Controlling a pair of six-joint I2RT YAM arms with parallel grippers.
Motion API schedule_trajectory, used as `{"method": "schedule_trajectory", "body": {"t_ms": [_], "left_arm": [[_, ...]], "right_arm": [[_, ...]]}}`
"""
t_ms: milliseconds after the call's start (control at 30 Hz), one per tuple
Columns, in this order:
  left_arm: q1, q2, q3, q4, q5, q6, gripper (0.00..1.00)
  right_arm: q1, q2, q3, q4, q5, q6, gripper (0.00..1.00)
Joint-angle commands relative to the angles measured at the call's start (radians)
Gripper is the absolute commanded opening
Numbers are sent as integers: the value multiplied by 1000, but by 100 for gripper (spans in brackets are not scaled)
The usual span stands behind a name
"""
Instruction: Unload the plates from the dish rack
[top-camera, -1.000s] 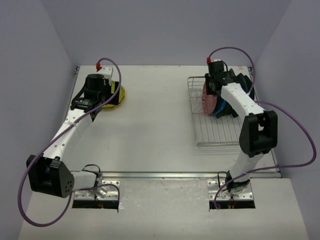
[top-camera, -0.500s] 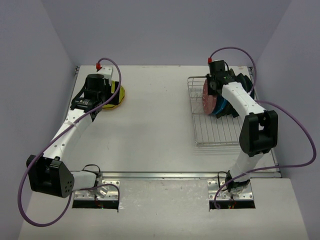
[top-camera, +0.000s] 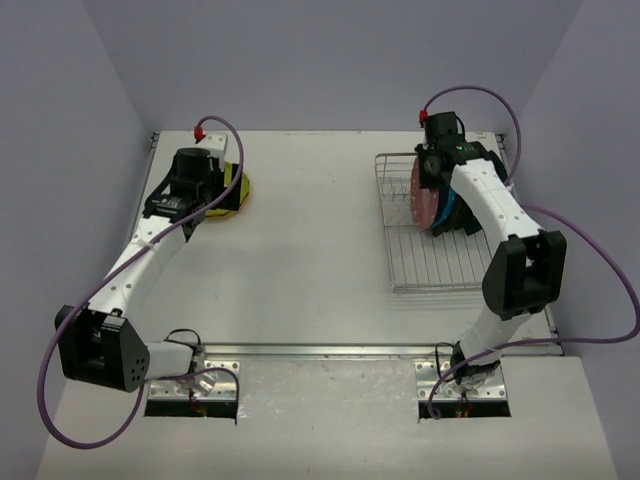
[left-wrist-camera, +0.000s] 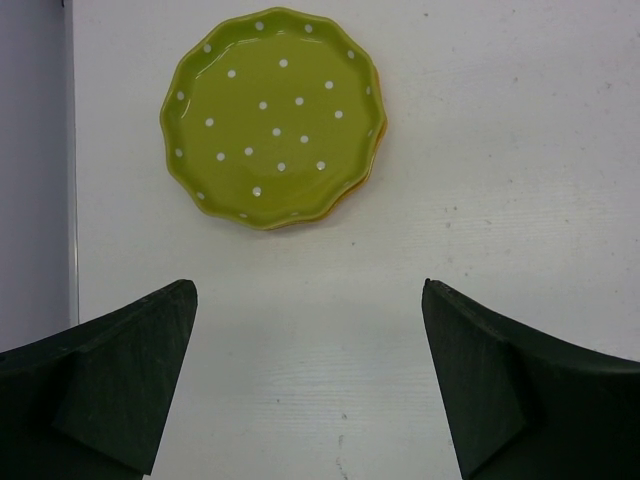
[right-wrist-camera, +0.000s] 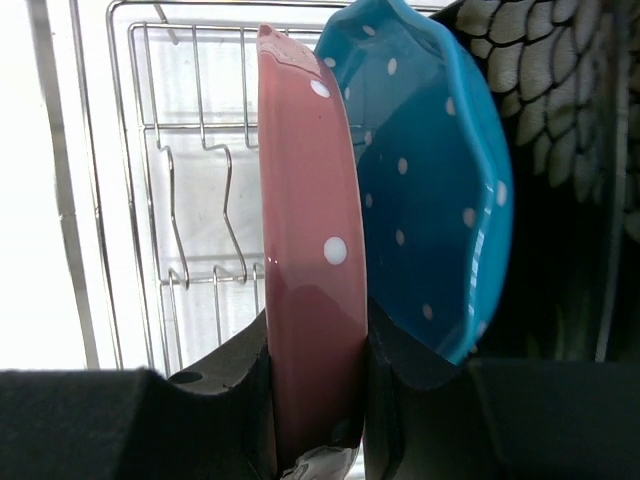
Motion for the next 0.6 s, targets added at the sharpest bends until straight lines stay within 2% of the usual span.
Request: {"method": "schedule_trajectory", "body": {"t_ms": [0,133,233,333,467,567], "left_arm": [[-7,-3,58,28,0,-17,96],[-6,-3,75,17,9,-24,100],[-4,1,97,-13,94,-28,100],[2,-8,115,-27,239,-37,100],[18,-32,124,-14,439,-74,100],[60,-51,100,49,728,-167,100]], "right_arm": [[29,-128,151,107,-86,-8,0],[29,-159,174,133,-69,-57,0],[29,-203,175,172,-69,-104,0],[29,-241,178,193,-92,-133,0],[29,-291,184,187,-200,-101,0],[26,-339,150,176,-391,-26,0]]}}
